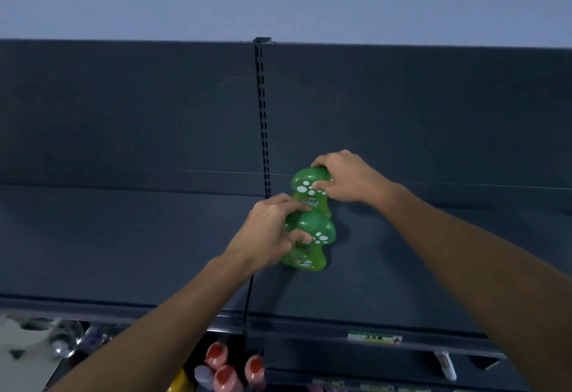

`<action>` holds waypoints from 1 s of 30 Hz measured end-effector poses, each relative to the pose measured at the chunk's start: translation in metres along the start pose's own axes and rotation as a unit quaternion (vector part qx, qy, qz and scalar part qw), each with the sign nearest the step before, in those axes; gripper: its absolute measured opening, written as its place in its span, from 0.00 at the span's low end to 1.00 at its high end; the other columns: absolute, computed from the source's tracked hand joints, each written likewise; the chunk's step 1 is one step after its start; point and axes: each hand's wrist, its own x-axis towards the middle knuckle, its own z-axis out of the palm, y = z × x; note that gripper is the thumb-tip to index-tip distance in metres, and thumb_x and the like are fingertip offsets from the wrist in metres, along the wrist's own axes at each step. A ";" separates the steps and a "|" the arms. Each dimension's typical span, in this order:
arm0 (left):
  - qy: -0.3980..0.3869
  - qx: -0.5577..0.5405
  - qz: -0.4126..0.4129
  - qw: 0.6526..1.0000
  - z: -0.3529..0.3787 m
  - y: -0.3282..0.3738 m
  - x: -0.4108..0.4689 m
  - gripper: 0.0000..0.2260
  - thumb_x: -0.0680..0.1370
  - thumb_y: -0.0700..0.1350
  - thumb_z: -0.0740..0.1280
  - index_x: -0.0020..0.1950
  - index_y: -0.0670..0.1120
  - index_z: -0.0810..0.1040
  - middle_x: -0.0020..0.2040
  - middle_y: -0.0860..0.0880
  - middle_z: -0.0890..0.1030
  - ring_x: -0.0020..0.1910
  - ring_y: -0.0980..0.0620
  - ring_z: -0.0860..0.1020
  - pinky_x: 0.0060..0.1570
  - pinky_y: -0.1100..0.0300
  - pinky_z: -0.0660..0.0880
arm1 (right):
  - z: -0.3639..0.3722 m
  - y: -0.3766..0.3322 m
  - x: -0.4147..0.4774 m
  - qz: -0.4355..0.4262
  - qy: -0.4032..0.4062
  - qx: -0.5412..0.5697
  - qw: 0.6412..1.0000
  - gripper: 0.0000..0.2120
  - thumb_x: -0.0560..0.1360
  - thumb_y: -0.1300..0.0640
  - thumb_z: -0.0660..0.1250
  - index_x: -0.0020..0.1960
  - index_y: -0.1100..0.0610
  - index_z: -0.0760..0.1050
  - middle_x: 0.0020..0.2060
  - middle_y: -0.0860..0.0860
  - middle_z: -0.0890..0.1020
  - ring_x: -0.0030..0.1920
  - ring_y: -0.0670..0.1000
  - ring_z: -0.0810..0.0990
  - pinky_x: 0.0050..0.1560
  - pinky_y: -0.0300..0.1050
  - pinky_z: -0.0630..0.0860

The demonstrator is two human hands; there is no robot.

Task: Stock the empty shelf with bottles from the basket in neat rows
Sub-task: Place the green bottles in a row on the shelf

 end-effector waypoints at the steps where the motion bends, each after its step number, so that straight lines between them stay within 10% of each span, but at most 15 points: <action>1: 0.003 -0.004 0.000 1.000 0.002 -0.002 0.002 0.23 0.70 0.50 0.81 0.64 0.49 0.83 0.57 0.55 0.80 0.55 0.54 0.79 0.58 0.51 0.77 | 0.002 0.001 0.005 -0.001 0.000 0.001 1.000 0.20 0.75 0.47 0.70 0.65 0.52 0.77 0.55 0.51 0.83 0.57 0.55 0.80 0.58 0.52 0.77; 30: 0.097 -0.027 -0.041 0.994 0.027 -0.049 0.047 0.23 0.71 0.46 0.80 0.65 0.48 0.82 0.55 0.57 0.80 0.52 0.59 0.77 0.55 0.72 0.70 | 0.043 0.012 0.068 0.012 -0.001 0.085 0.996 0.19 0.72 0.49 0.75 0.61 0.51 0.80 0.52 0.48 0.84 0.54 0.51 0.81 0.58 0.49 0.78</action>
